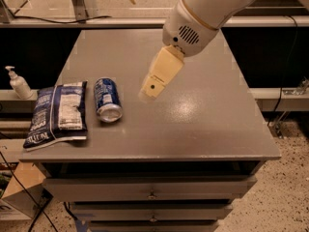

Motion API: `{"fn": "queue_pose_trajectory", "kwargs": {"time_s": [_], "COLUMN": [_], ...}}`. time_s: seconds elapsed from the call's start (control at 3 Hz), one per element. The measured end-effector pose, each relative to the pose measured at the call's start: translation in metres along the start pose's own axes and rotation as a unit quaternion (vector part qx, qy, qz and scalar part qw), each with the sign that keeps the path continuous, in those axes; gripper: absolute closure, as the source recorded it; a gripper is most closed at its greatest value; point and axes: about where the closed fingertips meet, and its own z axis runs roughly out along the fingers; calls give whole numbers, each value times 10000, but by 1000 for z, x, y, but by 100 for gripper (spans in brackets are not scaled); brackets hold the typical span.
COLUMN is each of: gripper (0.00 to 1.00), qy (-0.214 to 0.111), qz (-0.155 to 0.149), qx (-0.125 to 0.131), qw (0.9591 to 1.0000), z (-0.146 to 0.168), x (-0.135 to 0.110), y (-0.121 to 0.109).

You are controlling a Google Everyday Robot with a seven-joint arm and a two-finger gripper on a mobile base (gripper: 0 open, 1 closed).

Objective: Place pepsi can upright

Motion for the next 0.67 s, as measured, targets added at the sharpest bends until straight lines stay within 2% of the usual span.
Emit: {"fn": "queue_pose_trajectory", "kwargs": {"time_s": [0.33,0.67], "gripper": [0,0], "qy": [-111,-333], "qz": [331,520], "qx": [115,112], "qw": [9993,9980], "z": [9,27], "x": [3,-9], "y": [-8,-19]}}
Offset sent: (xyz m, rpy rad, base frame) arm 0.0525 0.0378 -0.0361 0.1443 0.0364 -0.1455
